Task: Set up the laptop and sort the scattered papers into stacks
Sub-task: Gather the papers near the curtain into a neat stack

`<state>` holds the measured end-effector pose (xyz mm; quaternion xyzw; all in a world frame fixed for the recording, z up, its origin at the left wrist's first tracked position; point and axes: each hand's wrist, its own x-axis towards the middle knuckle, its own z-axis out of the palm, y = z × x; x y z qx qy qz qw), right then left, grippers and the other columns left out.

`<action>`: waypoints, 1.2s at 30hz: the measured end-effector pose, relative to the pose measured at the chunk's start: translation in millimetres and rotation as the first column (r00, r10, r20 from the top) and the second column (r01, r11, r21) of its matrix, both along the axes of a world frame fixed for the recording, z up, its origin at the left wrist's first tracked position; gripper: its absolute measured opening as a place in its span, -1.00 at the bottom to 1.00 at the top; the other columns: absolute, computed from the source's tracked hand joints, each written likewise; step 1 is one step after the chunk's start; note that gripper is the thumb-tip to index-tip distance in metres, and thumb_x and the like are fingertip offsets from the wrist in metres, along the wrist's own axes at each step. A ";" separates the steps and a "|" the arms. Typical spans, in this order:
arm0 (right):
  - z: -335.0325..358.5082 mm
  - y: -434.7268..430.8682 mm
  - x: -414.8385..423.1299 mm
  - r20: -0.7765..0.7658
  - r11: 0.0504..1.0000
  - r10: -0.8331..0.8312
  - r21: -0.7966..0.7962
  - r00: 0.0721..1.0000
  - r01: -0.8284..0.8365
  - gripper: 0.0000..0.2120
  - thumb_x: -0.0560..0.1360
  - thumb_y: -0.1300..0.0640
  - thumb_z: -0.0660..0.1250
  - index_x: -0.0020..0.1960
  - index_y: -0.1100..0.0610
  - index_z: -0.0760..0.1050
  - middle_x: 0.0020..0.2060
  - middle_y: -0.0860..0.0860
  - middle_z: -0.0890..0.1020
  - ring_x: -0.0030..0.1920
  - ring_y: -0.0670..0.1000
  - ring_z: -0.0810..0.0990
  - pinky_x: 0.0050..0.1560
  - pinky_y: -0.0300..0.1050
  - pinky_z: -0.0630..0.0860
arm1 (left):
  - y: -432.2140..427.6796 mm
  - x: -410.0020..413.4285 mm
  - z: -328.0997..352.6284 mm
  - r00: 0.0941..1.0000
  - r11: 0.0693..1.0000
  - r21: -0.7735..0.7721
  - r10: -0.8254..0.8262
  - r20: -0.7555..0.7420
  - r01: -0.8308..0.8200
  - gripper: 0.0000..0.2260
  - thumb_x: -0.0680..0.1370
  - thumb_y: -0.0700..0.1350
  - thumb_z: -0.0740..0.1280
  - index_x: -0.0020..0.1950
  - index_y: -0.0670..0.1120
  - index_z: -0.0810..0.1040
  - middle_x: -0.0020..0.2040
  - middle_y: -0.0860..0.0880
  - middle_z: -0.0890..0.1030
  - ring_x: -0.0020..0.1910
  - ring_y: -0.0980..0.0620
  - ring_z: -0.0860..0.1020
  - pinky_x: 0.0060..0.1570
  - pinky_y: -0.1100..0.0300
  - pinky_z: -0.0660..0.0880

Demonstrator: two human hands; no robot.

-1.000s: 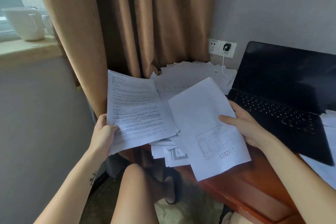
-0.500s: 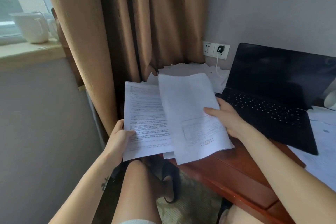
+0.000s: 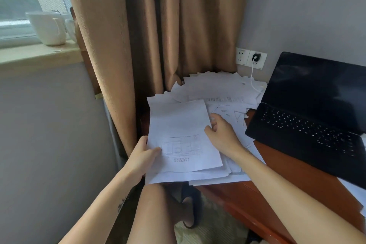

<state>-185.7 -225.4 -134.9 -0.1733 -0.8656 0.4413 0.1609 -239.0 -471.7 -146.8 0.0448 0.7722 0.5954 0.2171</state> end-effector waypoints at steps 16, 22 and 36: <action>12.0 91.5 -100.9 0.196 0.870 0.073 0.467 0.978 -0.158 -0.50 0.59 0.02 0.34 0.49 0.08 0.37 0.43 0.02 0.41 0.47 0.10 0.28 0.42 -0.01 0.23 | -5.2 -60.2 12.2 0.974 0.973 0.144 0.198 -0.111 -0.181 -0.56 0.63 -0.34 0.24 0.38 0.11 0.36 0.23 0.07 0.55 0.23 -0.08 0.53 0.26 -0.14 0.50; 18.6 107.3 -138.0 0.413 0.888 0.116 0.364 0.904 -0.280 -0.31 0.52 -0.08 0.35 0.59 -0.07 0.20 0.57 -0.02 0.24 0.58 0.10 0.16 0.53 0.00 0.17 | -1.2 -68.5 5.2 0.978 0.974 0.107 0.204 -0.052 -0.198 -0.56 0.60 -0.30 0.36 0.39 0.05 0.36 0.24 0.03 0.60 0.21 -0.08 0.59 0.24 -0.12 0.54; 7.6 103.0 -133.2 -0.108 0.578 0.129 0.816 0.986 0.013 -0.93 0.37 0.39 0.40 -0.17 0.27 0.58 -0.35 0.11 0.57 -0.34 0.15 0.54 -0.43 -0.12 0.39 | -3.0 -60.8 5.3 0.972 0.967 0.112 0.223 0.069 -0.229 -0.67 0.59 -0.34 0.28 0.29 -0.03 0.47 0.16 -0.03 0.63 0.14 -0.15 0.62 0.11 -0.13 0.58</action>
